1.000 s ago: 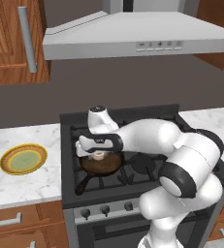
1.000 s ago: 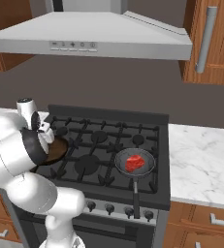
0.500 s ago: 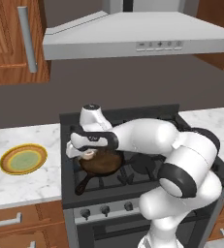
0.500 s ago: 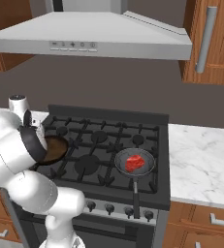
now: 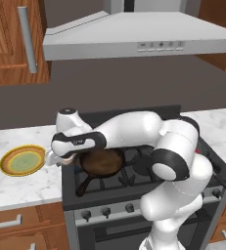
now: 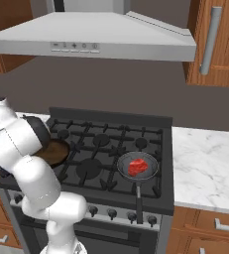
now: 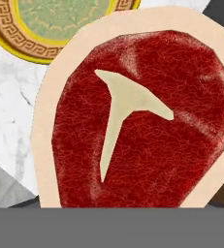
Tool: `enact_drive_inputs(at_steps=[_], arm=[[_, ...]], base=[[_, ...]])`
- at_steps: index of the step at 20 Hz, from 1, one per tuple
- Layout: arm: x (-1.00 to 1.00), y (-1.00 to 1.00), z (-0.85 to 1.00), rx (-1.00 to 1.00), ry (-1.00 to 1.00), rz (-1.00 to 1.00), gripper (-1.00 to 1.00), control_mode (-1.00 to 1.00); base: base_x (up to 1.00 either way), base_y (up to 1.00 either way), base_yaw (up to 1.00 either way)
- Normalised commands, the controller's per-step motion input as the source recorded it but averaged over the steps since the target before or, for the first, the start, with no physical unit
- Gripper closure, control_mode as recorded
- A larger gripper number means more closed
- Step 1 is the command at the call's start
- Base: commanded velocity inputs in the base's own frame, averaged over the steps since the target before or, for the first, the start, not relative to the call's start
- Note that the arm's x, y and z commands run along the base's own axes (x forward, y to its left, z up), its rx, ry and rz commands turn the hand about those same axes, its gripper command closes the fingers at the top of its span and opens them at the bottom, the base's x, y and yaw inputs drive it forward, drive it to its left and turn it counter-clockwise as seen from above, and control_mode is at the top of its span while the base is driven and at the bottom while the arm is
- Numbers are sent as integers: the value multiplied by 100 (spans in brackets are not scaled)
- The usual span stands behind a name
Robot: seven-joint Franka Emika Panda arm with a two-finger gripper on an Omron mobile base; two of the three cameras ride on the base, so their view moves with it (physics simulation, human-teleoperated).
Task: Place one of the steaks on the plate and the other in the bowl. Then place the bowl in the fridge.
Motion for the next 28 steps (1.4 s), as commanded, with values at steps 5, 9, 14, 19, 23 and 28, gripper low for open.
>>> enact_drive_inputs(at_steps=[5,9,14,19,23,28], arm=[[4,72,6,-1,0,18,100,-100],[20,66,0,-1,0,17,100,-100],[29,54,0,0,0,16,100,-100],[26,44,0,-3,0,8,100,-100],[24,21,-1,-5,0,0,100,-100],[37,1,-11,-4,0,0,100,-100]], base=[[0,0,0],[0,0,0],[0,0,0],[0,0,0],[0,0,0],[0,0,0]])
